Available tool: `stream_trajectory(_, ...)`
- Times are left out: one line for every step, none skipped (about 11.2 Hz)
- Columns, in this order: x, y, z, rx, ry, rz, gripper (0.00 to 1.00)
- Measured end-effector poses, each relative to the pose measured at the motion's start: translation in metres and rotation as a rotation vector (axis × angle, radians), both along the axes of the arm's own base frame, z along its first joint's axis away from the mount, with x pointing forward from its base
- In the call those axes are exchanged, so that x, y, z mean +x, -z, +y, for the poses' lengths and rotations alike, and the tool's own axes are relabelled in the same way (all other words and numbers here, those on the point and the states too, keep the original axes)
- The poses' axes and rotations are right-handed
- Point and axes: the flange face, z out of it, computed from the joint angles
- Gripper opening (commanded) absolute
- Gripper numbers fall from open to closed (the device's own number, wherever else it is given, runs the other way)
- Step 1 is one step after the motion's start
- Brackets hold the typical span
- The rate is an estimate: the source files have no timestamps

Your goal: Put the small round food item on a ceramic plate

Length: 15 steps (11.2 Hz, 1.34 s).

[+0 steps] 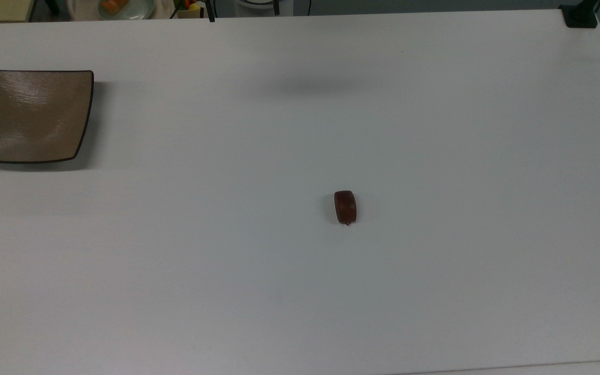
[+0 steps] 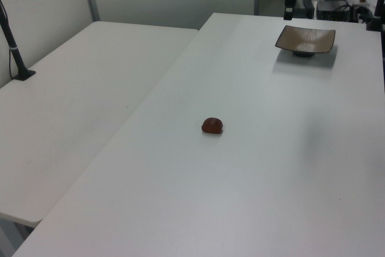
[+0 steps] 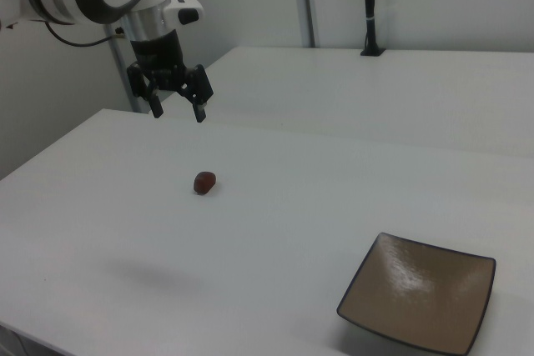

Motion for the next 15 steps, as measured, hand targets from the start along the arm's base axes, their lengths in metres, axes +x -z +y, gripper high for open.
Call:
stream_trajectory(0.000,0.000,0.000,0.000,0.000,0.000,1.00)
stream_trajectory(0.000,0.000,0.000,0.001,0.000,0.000,1.00)
stream_trajectory(0.000,0.001,0.000,0.001,0.000,0.001,1.00)
stream_trajectory(0.001,0.003,0.001,0.005,0.000,0.006,1.00)
stream_trajectory(0.003,0.007,0.003,0.010,-0.001,0.013,1.00)
stream_trajectory(0.006,0.012,0.004,0.011,-0.003,0.022,1.00)
stream_trajectory(0.010,0.018,0.007,0.011,-0.006,0.026,1.00)
stream_trajectory(0.017,0.022,0.009,0.013,-0.008,0.007,1.00)
stream_trajectory(0.022,0.026,0.012,0.014,-0.012,-0.002,1.00)
stream_trajectory(0.027,0.026,0.015,0.015,-0.016,-0.009,1.00)
stream_trajectory(0.032,0.022,0.017,0.016,-0.018,-0.021,1.00)
stream_trajectory(0.038,0.018,0.018,0.017,-0.015,-0.033,1.00)
stream_trajectory(0.045,0.017,0.019,0.020,0.005,-0.039,1.00)
stream_trajectory(0.056,0.019,0.022,0.023,0.033,-0.042,1.00)
stream_trajectory(0.066,0.025,0.027,0.025,0.048,-0.038,1.00)
